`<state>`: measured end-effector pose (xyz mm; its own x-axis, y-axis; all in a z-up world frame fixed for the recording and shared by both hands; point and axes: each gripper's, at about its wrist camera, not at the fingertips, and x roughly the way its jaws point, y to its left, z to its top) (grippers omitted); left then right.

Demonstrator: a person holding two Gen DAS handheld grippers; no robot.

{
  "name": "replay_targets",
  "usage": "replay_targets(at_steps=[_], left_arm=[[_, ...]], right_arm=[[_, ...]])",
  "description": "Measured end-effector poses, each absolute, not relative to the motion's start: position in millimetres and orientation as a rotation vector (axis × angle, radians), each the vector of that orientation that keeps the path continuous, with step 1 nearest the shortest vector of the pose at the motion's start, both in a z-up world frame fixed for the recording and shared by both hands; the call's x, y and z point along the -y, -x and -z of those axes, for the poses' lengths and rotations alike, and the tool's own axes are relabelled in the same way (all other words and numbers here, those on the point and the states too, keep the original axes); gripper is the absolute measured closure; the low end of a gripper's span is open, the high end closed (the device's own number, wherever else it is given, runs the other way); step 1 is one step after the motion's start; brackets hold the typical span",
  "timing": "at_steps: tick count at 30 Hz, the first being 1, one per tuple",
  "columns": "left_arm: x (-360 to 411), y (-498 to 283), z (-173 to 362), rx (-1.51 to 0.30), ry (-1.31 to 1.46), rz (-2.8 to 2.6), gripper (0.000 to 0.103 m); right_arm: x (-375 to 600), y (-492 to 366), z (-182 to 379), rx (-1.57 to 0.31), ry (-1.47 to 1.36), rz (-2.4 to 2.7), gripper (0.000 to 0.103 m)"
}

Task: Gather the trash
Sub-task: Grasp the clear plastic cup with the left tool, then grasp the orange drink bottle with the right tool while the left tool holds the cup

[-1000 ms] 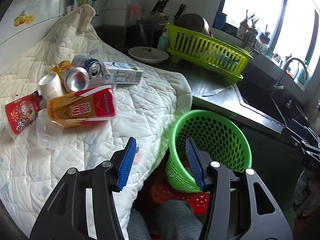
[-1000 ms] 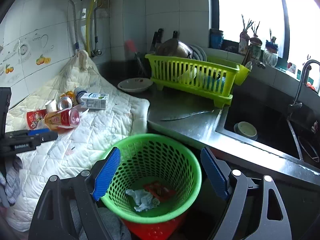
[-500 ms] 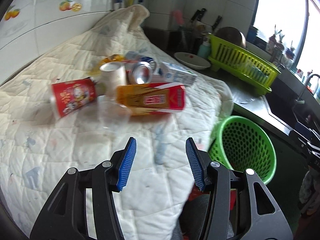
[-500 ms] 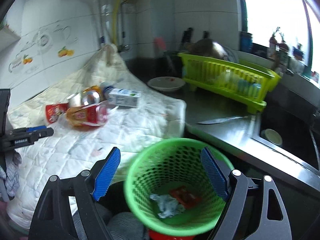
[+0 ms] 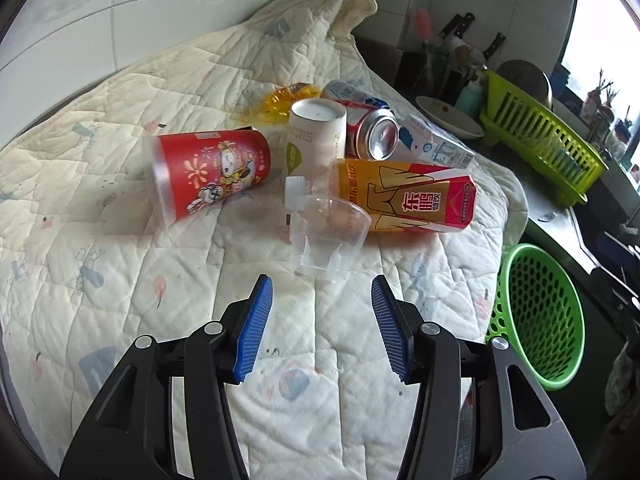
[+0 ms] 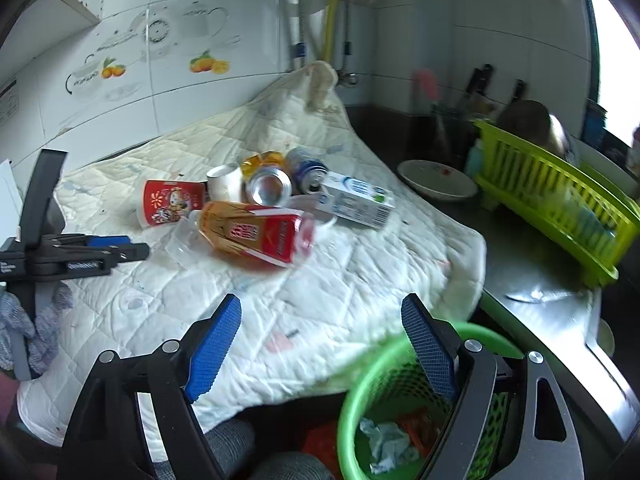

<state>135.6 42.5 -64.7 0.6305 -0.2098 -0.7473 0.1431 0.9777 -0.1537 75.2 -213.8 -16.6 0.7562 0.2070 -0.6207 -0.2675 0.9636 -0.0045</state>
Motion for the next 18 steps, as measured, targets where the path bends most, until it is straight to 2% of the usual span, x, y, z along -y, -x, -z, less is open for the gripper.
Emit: replay_targets(at_steps=[4, 5, 6, 8, 14, 18], left_arm=[[-35.6, -155.3, 75.6, -0.902, 0.077, 0.227, 0.051], [-33.9, -160.0, 78.4, -0.912, 0.072, 0.227, 0.050], [-31.9, -166.7, 82.4, -0.924, 0.071, 0.229, 0.041], [-28.9, -174.0, 86.7, -0.928, 0.059, 0.213, 0.038], [-18.6, -193.1, 95.3, -0.939, 0.028, 0.227, 0.038], [-19.0, -201.8, 101.0, -0.944, 0.035, 0.231, 0.044]], right_arm=[[202.2, -95.8, 18.7, -0.685, 0.127, -0.294, 0.024], [199.2, -101.1, 19.2, -0.691, 0.138, -0.310, 0.024], [197.0, -105.8, 19.8, -0.697, 0.146, -0.320, 0.024], [193.0, -115.2, 21.2, -0.709, 0.174, -0.331, 0.024], [182.0, -143.3, 26.9, -0.748, 0.260, -0.377, 0.024], [174.9, -159.9, 29.2, -0.776, 0.307, -0.421, 0.024]])
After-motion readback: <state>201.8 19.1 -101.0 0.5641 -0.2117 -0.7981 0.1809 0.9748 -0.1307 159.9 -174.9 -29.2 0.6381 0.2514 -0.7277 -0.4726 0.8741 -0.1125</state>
